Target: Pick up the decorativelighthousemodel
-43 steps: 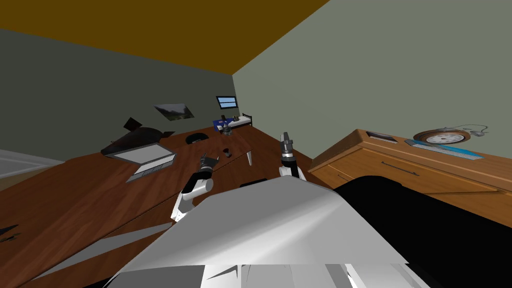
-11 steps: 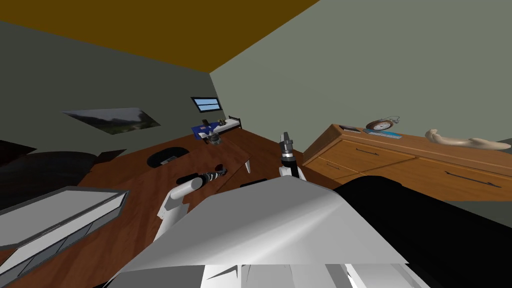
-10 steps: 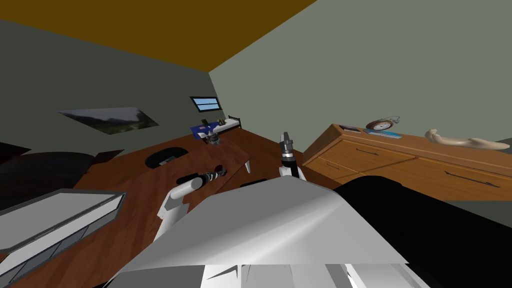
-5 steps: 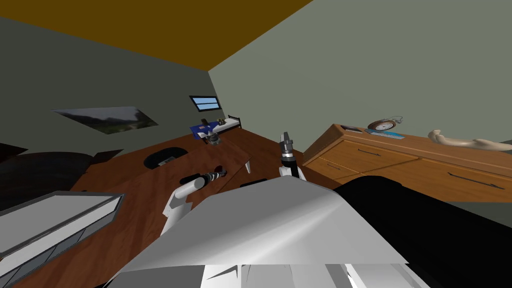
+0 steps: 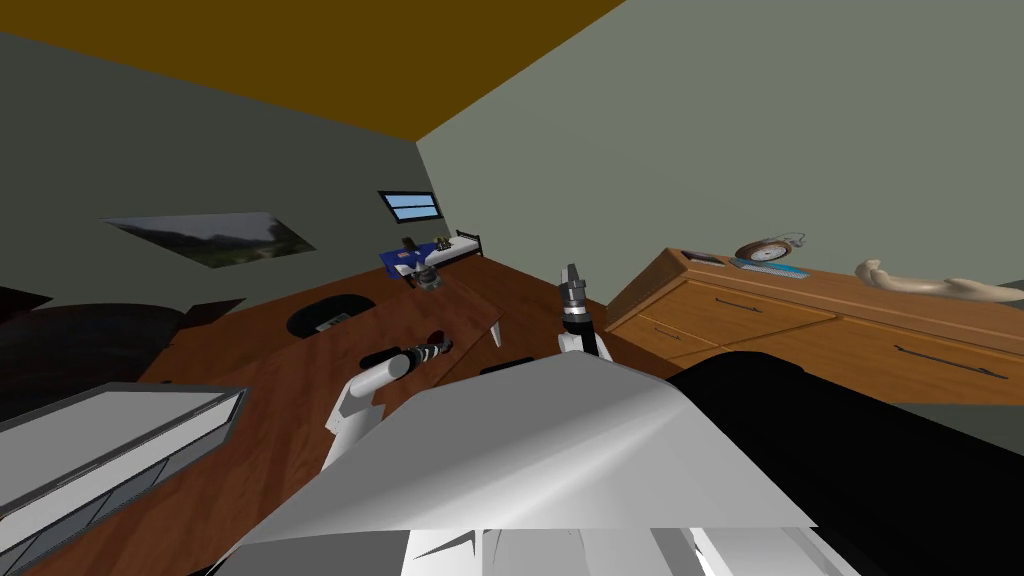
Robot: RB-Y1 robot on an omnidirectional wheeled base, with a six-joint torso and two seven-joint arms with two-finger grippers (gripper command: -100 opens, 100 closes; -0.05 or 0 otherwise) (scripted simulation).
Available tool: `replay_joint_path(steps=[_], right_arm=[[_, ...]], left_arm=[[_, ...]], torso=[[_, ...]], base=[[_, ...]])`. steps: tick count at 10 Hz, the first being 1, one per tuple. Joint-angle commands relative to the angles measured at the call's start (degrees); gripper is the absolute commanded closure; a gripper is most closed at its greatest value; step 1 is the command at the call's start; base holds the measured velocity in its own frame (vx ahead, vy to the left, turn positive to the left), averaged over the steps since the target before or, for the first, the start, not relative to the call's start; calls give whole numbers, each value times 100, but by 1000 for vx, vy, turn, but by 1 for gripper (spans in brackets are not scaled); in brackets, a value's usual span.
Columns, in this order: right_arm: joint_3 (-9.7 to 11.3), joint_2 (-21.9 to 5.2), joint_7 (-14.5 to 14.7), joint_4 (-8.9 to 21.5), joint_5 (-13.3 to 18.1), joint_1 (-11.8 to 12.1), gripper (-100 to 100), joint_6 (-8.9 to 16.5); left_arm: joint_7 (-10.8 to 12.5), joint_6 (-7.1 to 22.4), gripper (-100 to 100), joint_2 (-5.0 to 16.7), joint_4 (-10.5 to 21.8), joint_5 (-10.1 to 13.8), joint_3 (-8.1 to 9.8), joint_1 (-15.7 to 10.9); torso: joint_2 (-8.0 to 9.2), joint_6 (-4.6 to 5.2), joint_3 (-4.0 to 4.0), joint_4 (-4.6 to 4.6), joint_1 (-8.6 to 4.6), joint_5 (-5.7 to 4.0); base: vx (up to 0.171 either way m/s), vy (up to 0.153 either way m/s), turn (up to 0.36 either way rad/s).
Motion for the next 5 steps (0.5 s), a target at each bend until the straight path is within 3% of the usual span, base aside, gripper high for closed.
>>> replay_joint_path(steps=[1, 2, 4, 5], right_arm=[[0, 0, 0, 0, 0, 0, 0, 0], [0, 0, 0, 0, 0, 0, 0, 0], [0, 0, 0, 0, 0, 0, 0, 0], [0, 0, 0, 0, 0, 0, 0, 0]], left_arm=[[0, 0, 0, 0, 0, 0, 0, 0], [94, 149, 100, 96, -181, 42, 33, 43], [104, 162, 100, 107, -206, 40, 35, 40], [116, 182, 0, 113, -219, 42, 37, 43]], torso=[[0, 0, 0, 0, 0, 0], [0, 0, 0, 0, 0, 0], [15, -2, 8, 3, -6, -2], [10, -1, 6, 2, -3, 0]], base=[[0, 0, 0], [-21, -10, 1], [-24, -12, 4], [0, 0, 0]])
